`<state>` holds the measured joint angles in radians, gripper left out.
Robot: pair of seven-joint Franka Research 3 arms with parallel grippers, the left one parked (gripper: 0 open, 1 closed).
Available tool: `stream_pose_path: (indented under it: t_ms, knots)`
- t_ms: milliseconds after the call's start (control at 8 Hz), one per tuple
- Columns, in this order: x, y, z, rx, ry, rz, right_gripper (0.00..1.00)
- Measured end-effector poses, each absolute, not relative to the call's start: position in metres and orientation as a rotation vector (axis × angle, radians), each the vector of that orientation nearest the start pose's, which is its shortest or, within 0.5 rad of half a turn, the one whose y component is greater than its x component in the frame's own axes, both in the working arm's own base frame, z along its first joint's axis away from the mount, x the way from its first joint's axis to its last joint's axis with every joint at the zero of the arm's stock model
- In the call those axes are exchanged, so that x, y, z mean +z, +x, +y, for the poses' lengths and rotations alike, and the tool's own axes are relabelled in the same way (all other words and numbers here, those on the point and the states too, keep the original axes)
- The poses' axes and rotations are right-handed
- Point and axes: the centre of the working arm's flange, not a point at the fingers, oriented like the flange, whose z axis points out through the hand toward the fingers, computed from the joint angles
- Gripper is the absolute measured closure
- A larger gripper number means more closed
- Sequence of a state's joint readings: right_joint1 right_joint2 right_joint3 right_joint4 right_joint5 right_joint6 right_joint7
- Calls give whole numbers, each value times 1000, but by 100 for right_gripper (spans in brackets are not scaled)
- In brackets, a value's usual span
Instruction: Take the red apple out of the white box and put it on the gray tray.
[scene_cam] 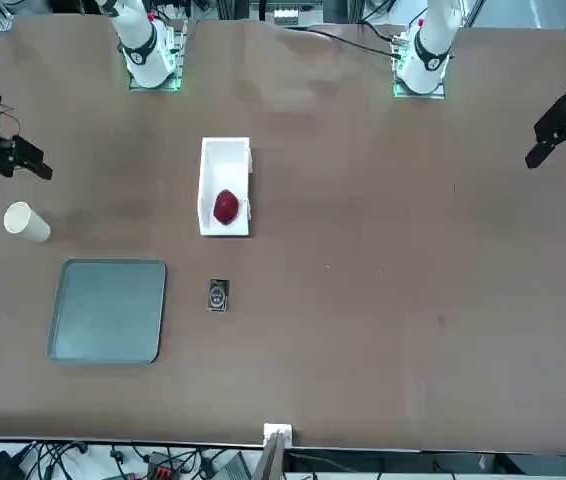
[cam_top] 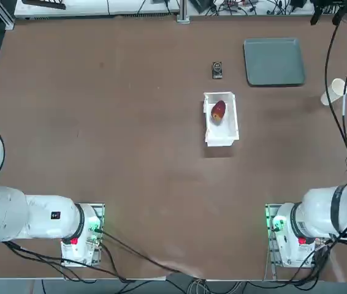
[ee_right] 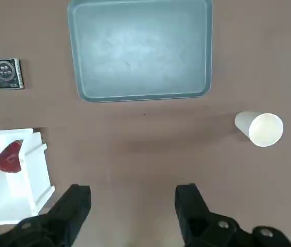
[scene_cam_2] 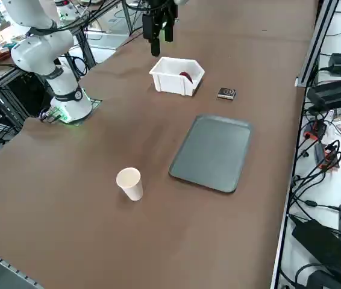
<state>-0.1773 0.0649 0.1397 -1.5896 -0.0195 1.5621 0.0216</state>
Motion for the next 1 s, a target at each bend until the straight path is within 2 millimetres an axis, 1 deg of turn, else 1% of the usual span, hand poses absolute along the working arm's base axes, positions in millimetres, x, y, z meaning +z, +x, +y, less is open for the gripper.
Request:
stream_pose_path:
  t_ms: [375, 500, 625, 1000]
  knots:
    - [577, 571, -24, 147, -3146, 113, 0]
    - [576, 571, -19, 148, -3141, 221, 0]
    - [574, 572, -6, 154, -3127, 380, 0]
    - [553, 573, 57, 123, -3068, 751, 0]
